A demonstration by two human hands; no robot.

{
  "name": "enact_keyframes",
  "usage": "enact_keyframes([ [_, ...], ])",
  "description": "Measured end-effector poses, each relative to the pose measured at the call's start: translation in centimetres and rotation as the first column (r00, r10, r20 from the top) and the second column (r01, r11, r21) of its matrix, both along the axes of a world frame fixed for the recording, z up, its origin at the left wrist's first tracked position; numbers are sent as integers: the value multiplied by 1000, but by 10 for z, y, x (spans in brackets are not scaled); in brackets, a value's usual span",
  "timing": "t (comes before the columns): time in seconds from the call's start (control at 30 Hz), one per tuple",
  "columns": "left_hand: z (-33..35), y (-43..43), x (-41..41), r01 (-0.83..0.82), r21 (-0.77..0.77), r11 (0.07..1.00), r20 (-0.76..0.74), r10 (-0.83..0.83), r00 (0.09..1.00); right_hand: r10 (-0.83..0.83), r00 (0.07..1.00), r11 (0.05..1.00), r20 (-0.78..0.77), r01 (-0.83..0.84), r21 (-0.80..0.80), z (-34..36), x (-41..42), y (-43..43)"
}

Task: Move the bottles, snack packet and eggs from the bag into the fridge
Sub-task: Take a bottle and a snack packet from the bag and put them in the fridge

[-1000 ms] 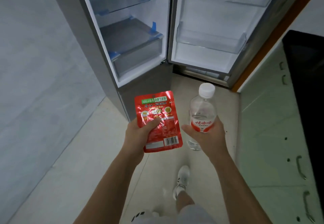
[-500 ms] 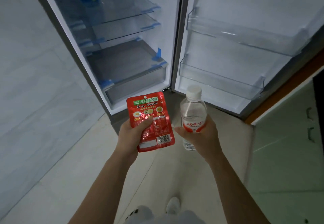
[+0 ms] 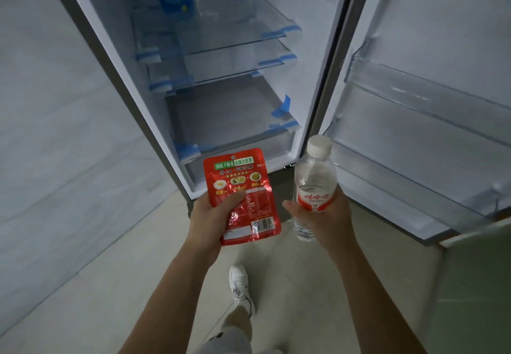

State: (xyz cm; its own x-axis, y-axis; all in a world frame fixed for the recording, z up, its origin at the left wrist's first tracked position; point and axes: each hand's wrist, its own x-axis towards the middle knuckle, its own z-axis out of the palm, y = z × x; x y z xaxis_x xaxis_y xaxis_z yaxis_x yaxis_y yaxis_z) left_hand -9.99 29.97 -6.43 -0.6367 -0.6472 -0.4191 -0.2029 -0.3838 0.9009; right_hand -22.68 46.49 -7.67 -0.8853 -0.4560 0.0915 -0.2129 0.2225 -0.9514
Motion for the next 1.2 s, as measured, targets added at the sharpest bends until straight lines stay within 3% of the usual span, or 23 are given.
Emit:
enact_keyframes([
  [0.2,3,-61,-57,-21,9,1000,-37,21,999,34,999,999,-13,-34,12,8,-55,-66],
  [0.57,24,-163,-140,-8,27,1000,-48,9,999,-53,999,998,12,53,-25,29,-138,-172],
  [1.0,48,-180,-155,-92,-38,995,-33,91,995,71,995,995,68,-66,-75,39,-185,-227],
  [1.2,81,-190,-154,-125,-159,979,-87,112,990,135,990,981,39,-129,-142,78,-203,-247],
])
